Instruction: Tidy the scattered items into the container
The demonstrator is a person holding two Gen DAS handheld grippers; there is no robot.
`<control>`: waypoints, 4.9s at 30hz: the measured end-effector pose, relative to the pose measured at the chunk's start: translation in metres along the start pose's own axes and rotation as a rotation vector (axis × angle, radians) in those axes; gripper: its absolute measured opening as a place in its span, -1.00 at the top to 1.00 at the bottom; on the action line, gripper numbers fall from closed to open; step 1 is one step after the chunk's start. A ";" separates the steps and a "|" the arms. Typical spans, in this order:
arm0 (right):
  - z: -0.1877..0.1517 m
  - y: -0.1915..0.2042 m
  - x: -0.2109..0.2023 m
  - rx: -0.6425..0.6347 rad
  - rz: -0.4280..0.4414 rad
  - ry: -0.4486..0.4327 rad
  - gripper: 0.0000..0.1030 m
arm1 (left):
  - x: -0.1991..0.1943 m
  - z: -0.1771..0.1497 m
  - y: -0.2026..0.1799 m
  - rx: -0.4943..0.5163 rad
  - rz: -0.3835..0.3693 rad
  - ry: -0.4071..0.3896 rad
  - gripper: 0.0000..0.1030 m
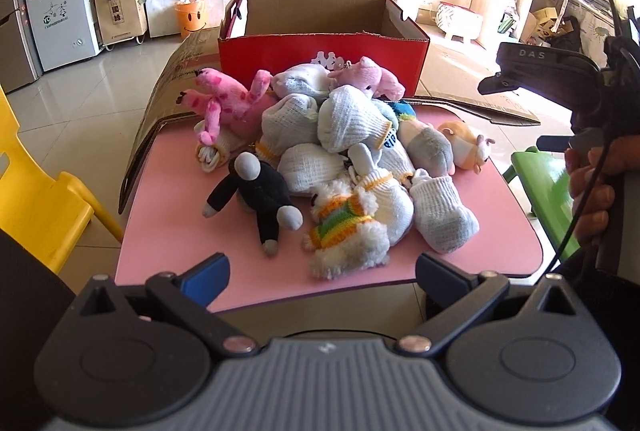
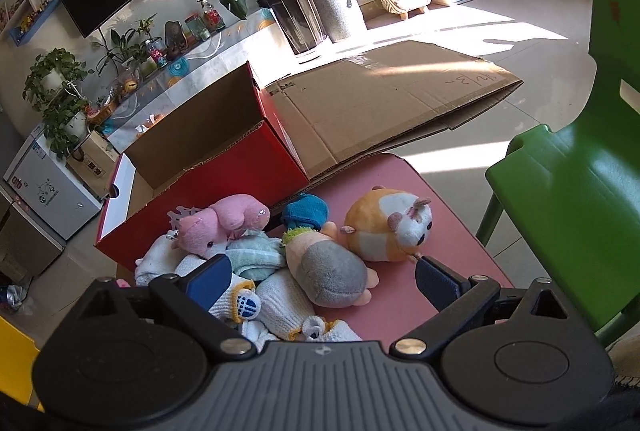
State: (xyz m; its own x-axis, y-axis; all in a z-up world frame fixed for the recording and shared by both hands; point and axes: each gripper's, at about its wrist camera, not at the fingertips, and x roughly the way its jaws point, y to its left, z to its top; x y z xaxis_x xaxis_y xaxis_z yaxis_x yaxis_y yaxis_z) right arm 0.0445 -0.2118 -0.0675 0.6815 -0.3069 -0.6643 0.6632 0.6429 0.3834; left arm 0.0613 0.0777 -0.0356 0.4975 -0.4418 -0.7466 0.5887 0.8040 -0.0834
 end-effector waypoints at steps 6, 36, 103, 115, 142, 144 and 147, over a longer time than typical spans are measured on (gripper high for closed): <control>-0.019 0.004 -0.003 -0.023 -0.011 0.035 -0.94 | 0.015 -0.003 0.010 -0.011 0.019 0.018 -0.99; -0.081 0.006 -0.002 -0.004 -0.041 0.143 -0.80 | 0.061 -0.034 0.051 -0.152 0.084 0.191 -0.99; -0.085 0.015 0.015 0.062 0.004 0.284 -0.80 | 0.109 -0.059 0.030 -0.088 0.163 0.420 -0.99; -0.086 0.017 0.016 0.084 0.021 0.311 -0.80 | 0.114 -0.065 0.021 -0.049 0.183 0.441 -0.99; -0.088 0.005 0.027 0.099 0.002 0.245 -0.80 | 0.106 -0.056 0.032 -0.092 0.179 0.399 -0.99; -0.088 0.003 0.027 0.106 -0.006 0.236 -0.80 | 0.106 -0.056 0.034 -0.104 0.185 0.402 -0.99; -0.087 0.000 0.028 0.113 -0.012 0.231 -0.80 | 0.104 -0.054 0.039 -0.127 0.183 0.402 -0.99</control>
State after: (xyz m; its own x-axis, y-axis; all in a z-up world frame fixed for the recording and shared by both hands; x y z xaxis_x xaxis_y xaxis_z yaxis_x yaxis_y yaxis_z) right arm 0.0361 -0.1592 -0.1419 0.5935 -0.1376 -0.7930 0.7100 0.5535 0.4353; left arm 0.1023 0.0844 -0.1522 0.2850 -0.1187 -0.9512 0.4186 0.9081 0.0121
